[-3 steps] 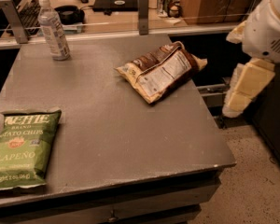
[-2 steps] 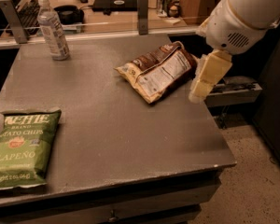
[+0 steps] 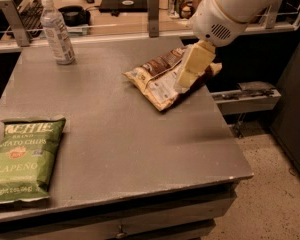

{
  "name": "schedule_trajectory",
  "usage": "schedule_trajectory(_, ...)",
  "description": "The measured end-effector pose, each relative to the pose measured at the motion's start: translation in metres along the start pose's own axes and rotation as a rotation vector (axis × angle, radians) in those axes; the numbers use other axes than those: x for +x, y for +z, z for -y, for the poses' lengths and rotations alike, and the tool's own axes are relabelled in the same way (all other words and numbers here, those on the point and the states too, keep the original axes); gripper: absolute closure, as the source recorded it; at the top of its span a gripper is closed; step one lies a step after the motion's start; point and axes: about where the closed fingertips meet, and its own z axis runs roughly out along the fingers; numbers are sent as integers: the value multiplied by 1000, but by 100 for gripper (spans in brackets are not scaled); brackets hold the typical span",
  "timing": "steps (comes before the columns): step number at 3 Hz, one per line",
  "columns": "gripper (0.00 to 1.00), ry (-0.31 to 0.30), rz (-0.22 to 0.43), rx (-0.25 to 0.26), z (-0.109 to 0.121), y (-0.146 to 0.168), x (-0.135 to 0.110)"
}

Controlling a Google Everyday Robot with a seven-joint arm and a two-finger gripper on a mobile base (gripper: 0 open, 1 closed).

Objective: Move blue plastic bottle near green jalapeno chip bag

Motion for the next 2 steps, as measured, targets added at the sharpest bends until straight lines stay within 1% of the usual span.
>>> schedule_trajectory(1, 0, 12, 81, 9, 8, 9, -16)
schedule_trajectory(2, 0, 14, 331, 24, 38, 46, -95)
